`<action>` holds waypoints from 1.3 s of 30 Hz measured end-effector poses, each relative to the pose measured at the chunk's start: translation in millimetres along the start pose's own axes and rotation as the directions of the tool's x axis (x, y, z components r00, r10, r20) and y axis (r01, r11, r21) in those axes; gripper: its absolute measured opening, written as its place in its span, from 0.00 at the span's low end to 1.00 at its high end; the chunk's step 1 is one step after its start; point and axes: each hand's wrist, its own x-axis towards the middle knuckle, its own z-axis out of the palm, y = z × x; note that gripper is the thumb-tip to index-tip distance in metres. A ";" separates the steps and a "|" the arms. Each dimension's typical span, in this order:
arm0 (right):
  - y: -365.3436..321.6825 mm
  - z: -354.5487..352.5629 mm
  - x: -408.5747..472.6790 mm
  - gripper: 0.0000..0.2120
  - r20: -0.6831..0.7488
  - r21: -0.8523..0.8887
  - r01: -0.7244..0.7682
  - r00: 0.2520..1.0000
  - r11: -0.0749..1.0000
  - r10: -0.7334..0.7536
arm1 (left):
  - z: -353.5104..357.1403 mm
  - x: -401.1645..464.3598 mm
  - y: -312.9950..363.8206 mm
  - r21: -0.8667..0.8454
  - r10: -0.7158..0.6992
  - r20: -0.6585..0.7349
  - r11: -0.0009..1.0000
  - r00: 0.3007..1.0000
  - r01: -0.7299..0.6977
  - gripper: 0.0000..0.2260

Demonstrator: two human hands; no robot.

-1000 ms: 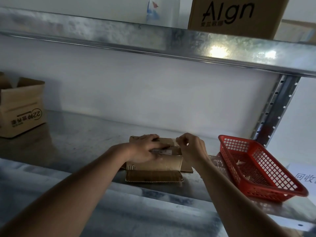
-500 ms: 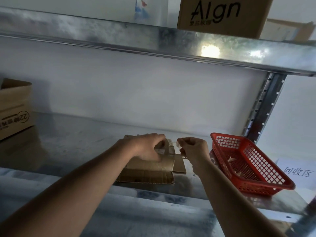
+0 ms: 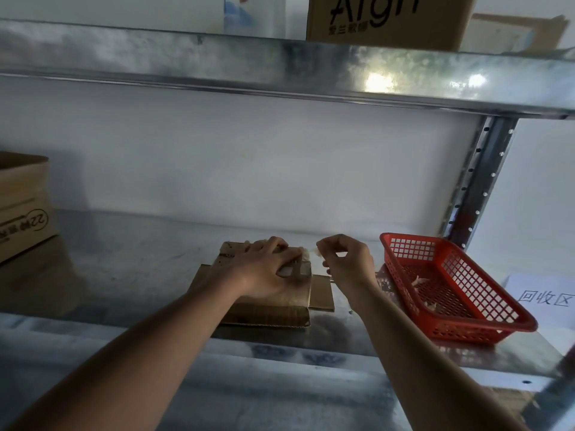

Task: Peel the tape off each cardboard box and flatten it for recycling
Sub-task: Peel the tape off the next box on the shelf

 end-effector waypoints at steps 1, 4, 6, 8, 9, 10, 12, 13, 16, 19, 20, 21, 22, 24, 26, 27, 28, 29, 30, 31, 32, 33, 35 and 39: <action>-1.1 -0.8 0.0 0.05 0.013 -0.042 0.022 1.000 0.999 -0.022 | 0.4 0.4 -0.2 -0.022 -0.011 -0.009 1.000 1.000 0.010 0.37; -3.4 -3.1 -0.8 0.07 0.050 -0.077 0.046 0.998 0.996 -0.043 | 0.5 1.3 1.8 -0.097 -0.047 -0.046 0.994 0.998 0.042 0.36; -3.9 -3.5 -1.9 0.08 0.082 -0.037 0.045 0.996 0.998 -0.042 | 1.0 2.3 4.9 -0.135 -0.073 -0.071 0.989 0.995 0.063 0.34; -3.6 -2.0 -2.7 0.10 0.106 -0.036 0.036 0.994 0.999 -0.032 | 1.4 3.4 6.9 -0.139 -0.085 -0.077 0.988 0.993 0.074 0.32; -2.9 -0.7 -2.7 0.10 0.109 -0.048 0.026 0.994 0.998 -0.021 | 1.3 3.9 7.4 -0.143 -0.087 -0.072 0.987 0.994 0.076 0.31; -2.2 0.7 -2.3 0.10 0.107 -0.055 0.014 0.994 0.998 -0.009 | 0.4 4.0 7.6 -0.151 -0.086 -0.063 0.986 0.994 0.076 0.31; -0.4 3.1 -1.1 0.09 0.094 -0.049 -0.002 0.996 0.999 0.007 | -1.5 3.8 7.4 -0.163 -0.082 -0.043 0.984 0.996 0.074 0.29; 0.5 4.1 -0.4 0.09 0.085 -0.047 0.000 0.996 0.999 0.004 | -1.7 3.5 7.2 -0.161 -0.082 -0.039 0.984 0.996 0.075 0.27; 1.3 6.6 0.3 0.10 0.061 -0.097 0.042 0.997 0.994 -0.036 | -0.1 3.0 6.9 -0.125 -0.083 -0.044 0.989 0.996 0.077 0.26; 1.1 8.0 -1.5 0.12 0.036 -0.189 0.121 0.993 0.975 -0.116 | 1.1 3.3 6.7 -0.092 -0.078 -0.045 0.993 0.996 0.074 0.25; 0.8 8.0 -2.4 0.12 0.030 -0.219 0.150 0.989 0.964 -0.147 | 0.8 3.5 6.8 -0.085 -0.079 -0.045 0.994 0.996 0.074 0.25; 0.5 7.6 -3.4 0.13 0.027 -0.238 0.171 0.985 0.956 -0.169 | 0.6 3.6 6.7 -0.083 -0.080 -0.045 0.994 0.996 0.076 0.24; 0.6 7.1 -4.5 0.13 0.025 -0.244 0.182 0.983 0.952 -0.182 | 0.6 3.8 6.5 -0.083 -0.080 -0.045 0.994 0.996 0.076 0.24; 1.2 6.6 -6.9 0.13 0.001 -0.203 0.166 0.986 0.965 -0.169 | 1.0 3.5 5.8 -0.080 -0.066 -0.044 0.995 0.997 0.062 0.25; 1.8 6.0 -8.1 0.11 -0.030 -0.024 0.050 0.998 0.998 -0.051 | 0.7 2.4 4.4 -0.087 -0.039 -0.038 0.996 0.999 0.035 0.26; 1.6 5.7 -8.5 0.10 -0.025 0.106 -0.033 0.999 0.994 0.036 | 0.2 1.8 3.7 -0.093 -0.028 -0.036 0.995 0.999 0.025 0.27; 0.0 5.1 -8.9 0.08 -0.004 0.235 -0.117 0.993 0.965 0.122 | -0.3 1.4 3.1 -0.098 -0.020 -0.035 0.995 0.999 0.017 0.27; -1.8 4.3 -9.1 0.07 0.021 0.338 -0.186 0.981 0.923 0.190 | -0.5 1.4 2.9 -0.103 -0.017 -0.033 0.995 0.999 0.014 0.27; -3.8 3.6 -9.4 0.07 0.040 0.405 -0.235 0.970 0.884 0.239 | -0.2 1.3 2.9 -0.106 -0.019 -0.034 0.994 0.999 0.016 0.26; -5.3 3.3 -9.7 0.07 0.049 0.439 -0.264 0.961 0.859 0.271 | 0.2 1.4 3.0 -0.107 -0.024 -0.037 0.994 0.999 0.020 0.25; -5.9 3.3 -9.9 0.07 0.050 0.450 -0.279 0.956 0.849 0.288 | 0.5 1.5 3.2 -0.108 -0.028 -0.040 0.994 0.999 0.024 0.24; -6.0 3.6 -10.5 0.08 0.045 0.446 -0.283 0.955 0.849 0.294 | 0.5 1.6 3.3 -0.112 -0.031 -0.040 0.993 0.999 0.027 0.23; -5.7 3.7 -11.2 0.08 0.032 0.440 -0.278 0.955 0.854 0.294 | -0.5 1.4 3.5 -0.116 -0.036 -0.034 0.993 0.999 0.032 0.23; -5.8 3.1 -9.9 0.08 0.033 0.460 -0.297 0.947 0.837 0.318 | -0.7 0.6 3.5 -0.091 -0.037 -0.036 0.995 0.999 0.034 0.24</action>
